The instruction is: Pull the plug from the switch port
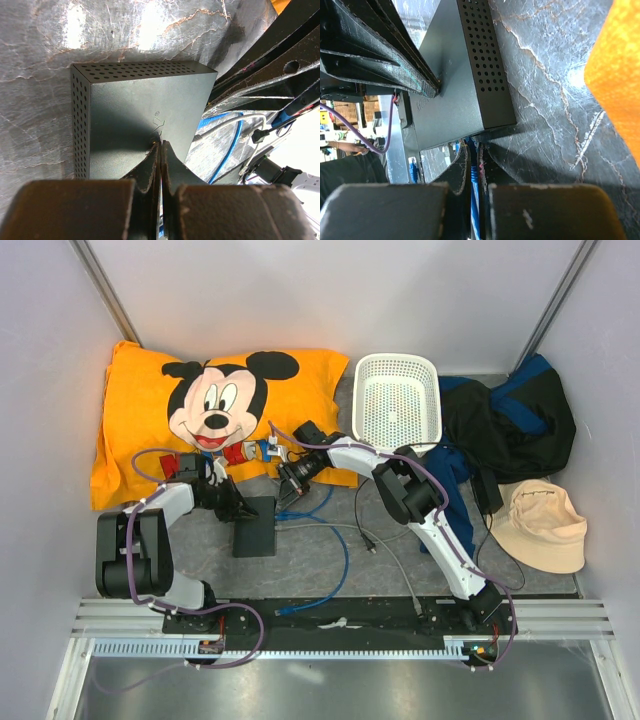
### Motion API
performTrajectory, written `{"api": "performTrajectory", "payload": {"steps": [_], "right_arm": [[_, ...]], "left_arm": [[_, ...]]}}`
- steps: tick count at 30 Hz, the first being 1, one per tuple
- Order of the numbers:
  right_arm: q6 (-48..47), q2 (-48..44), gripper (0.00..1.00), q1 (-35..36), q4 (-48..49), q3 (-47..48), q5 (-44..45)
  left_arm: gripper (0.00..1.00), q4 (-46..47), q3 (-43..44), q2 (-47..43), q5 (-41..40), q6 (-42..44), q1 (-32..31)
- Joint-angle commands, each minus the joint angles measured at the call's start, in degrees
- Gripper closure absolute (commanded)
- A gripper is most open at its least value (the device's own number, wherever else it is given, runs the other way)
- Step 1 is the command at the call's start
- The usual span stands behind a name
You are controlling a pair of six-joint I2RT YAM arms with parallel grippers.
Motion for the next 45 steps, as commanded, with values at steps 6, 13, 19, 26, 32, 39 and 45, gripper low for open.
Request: {"api": "performTrajectory", "payload": {"steps": [6, 13, 19, 26, 32, 39, 45], "right_arm": [[-7.66, 2.68, 1.00, -2.82, -3.41, -3.77, 11.80], [-10.39, 2.15, 1.00, -4.23, -6.30, -4.04, 11.98], [-15.84, 3.82, 1.00, -4.67, -12.55, 0.36, 13.03], [-18.38, 2.43, 1.00, -4.85, -12.90, 3.51, 16.01], [-25.67, -7.31, 1.00, -5.03, -10.19, 1.52, 18.57], [-20.35, -18.66, 1.00, -4.94, 8.33, -11.32, 15.05], [-18.66, -26.93, 1.00, -4.41, 17.58, -14.41, 17.25]], "left_arm": [[0.96, 0.22, -2.09, 3.47, -11.57, 4.46, -0.87], [0.96, 0.30, -1.91, 3.56, -11.57, 4.46, -1.13], [0.96, 0.22, -1.82, 3.91, -11.65, 4.46, -1.57], [0.96, 0.22, -1.74, 3.47, -11.83, 4.55, -2.01], [0.96, 0.30, -1.82, 3.91, -11.57, 4.55, -2.01], [0.96, 0.22, -1.39, 4.09, -11.65, 4.73, -2.27], [0.96, 0.22, -1.47, 4.35, -11.48, 4.73, -2.45]]}}
